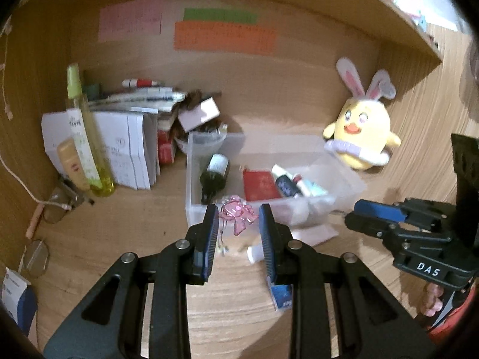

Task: Organize objects
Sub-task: 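Carry the keychain and eraser over the clear box and open both tools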

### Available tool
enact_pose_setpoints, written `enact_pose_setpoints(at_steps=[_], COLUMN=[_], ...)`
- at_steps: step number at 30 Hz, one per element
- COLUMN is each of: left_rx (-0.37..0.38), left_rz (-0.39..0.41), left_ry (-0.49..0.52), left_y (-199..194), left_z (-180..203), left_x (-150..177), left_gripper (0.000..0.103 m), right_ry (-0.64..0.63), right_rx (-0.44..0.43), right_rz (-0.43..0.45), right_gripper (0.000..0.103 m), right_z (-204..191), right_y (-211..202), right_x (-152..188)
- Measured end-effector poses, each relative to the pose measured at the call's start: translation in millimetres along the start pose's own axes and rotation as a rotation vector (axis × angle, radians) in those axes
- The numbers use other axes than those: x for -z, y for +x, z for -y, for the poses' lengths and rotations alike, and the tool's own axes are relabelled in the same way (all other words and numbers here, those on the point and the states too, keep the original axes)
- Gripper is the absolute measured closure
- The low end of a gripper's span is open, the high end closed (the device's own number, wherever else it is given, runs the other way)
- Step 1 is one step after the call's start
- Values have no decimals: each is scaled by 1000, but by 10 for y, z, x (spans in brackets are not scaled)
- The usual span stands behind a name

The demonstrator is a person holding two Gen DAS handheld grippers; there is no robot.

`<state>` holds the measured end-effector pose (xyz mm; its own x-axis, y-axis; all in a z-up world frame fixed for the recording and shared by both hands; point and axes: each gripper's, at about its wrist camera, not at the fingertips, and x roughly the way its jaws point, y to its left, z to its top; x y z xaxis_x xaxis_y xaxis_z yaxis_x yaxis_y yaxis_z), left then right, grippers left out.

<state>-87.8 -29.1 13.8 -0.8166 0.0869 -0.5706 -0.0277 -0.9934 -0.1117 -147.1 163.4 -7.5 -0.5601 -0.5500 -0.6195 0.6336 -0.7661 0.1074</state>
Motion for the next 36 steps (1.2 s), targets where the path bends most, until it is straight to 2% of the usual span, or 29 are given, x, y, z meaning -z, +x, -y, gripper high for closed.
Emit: enact_pose_setpoints(at_steps=[7,15,27,36], left_rx=[5,-3,-20,-9], left_rz=[78,122,74,-13], left_ry=[-7,-9,-2,-7], left_y=[-138,-110,323,716], left_z=[24,24,64,74], left_x=[-218,-458,-593,-509], left_gripper=[76,76,76,76], right_ry=[17,28,30,53], right_rx=[15,50,91,100], right_rz=[67,107,119,47], right_gripper=[81,81,81,81], right_z=[86,230,417,542], right_y=[-104,-89,66,382], right_x=[-172,-343,-541,-512])
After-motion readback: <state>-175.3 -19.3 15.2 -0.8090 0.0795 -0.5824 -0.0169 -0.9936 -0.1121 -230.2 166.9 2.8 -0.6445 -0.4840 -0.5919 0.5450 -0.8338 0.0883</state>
